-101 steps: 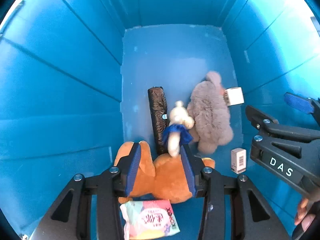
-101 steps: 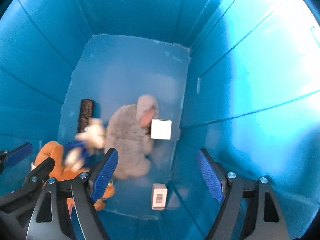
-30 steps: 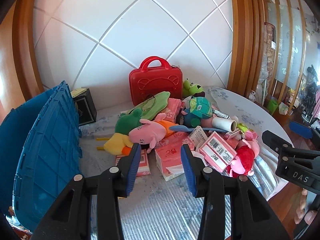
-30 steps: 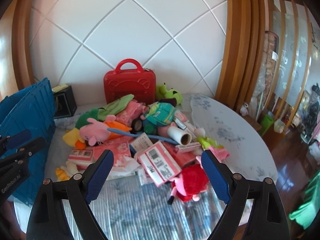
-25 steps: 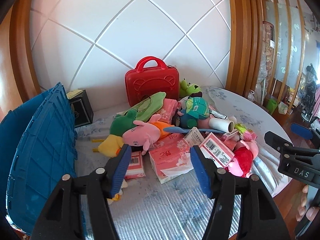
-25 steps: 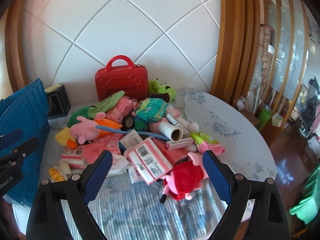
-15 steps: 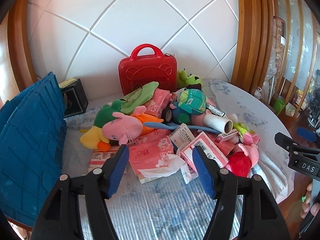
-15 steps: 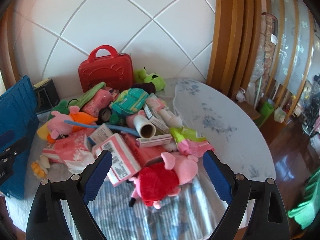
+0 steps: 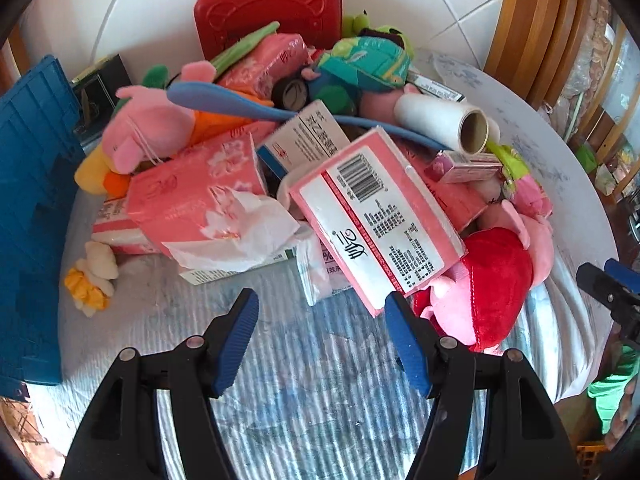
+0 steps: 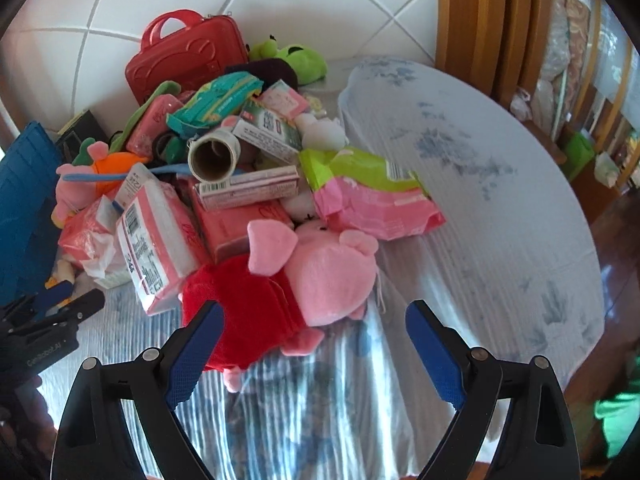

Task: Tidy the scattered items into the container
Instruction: 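Close the left gripper on the pink tissue pack while the right grasps the pink pig plush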

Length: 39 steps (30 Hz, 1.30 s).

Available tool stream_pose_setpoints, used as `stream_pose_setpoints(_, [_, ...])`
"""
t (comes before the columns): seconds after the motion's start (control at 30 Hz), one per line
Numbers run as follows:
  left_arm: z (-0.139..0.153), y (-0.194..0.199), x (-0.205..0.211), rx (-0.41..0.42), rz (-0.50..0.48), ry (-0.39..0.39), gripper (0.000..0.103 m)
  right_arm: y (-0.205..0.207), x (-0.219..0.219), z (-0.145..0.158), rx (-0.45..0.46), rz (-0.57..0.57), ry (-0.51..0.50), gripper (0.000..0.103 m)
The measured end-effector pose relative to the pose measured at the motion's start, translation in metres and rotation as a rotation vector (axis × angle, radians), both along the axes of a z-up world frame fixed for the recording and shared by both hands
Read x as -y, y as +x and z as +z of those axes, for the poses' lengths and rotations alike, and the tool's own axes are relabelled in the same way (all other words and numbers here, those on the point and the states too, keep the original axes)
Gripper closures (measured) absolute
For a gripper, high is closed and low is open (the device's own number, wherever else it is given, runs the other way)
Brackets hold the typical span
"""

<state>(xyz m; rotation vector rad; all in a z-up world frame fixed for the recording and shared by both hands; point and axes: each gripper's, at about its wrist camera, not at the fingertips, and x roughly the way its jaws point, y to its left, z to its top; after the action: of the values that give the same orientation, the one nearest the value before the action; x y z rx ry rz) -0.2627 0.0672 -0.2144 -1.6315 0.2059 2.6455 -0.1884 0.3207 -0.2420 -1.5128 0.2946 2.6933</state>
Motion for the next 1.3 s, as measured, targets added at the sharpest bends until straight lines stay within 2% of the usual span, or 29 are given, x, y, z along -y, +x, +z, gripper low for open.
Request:
stream_pose_setpoints(0.13, [-0.014, -0.021, -0.010, 0.059, 0.038, 0.099, 0.038, -0.007, -0.009, -0.020, 0.052, -0.007, -0.057, 0.010])
stream_pose_setpoints(0.27, [-0.015, -0.042, -0.029, 0.069, 0.063, 0.136, 0.038, -0.014, -0.014, -0.030, 0.076, -0.004, -0.088, 0.010])
stream_pose_setpoints(0.37, [-0.019, -0.057, -0.043, 0.068, 0.088, 0.089, 0.036, -0.018, -0.015, -0.030, 0.076, 0.008, -0.094, 0.010])
stream_pose_setpoints(0.6, [-0.037, -0.071, -0.055, 0.056, 0.123, -0.070, 0.012, -0.028, -0.014, -0.038, 0.106, 0.026, -0.158, 0.010])
stream_pose_setpoints(0.67, [-0.041, -0.069, -0.054, 0.053, 0.119, -0.083, 0.007, -0.031, -0.012, -0.046, 0.131, 0.024, -0.193, 0.010])
stream_pose_setpoints(0.87, [-0.045, -0.052, -0.031, 0.077, 0.110, -0.023, 0.007, -0.042, -0.004, -0.068, 0.215, 0.014, -0.337, 0.010])
stream_pose_setpoints(1.0, [-0.058, -0.048, -0.020, 0.122, 0.093, 0.008, 0.007, -0.050, 0.010, -0.072, 0.229, 0.025, -0.310, 0.000])
stream_pose_setpoints(1.13, [-0.070, -0.042, -0.023, 0.126, 0.060, -0.016, 0.013, -0.057, 0.018, -0.078, 0.233, 0.025, -0.279, 0.000])
stream_pose_setpoints(1.23, [-0.069, -0.032, -0.025, 0.098, 0.039, -0.042, 0.015, -0.060, 0.015, -0.087, 0.243, 0.024, -0.313, 0.000])
stream_pose_setpoints(1.3, [-0.066, -0.025, -0.025, 0.091, 0.022, -0.051, 0.015, -0.058, 0.021, -0.082, 0.232, 0.068, -0.255, 0.000])
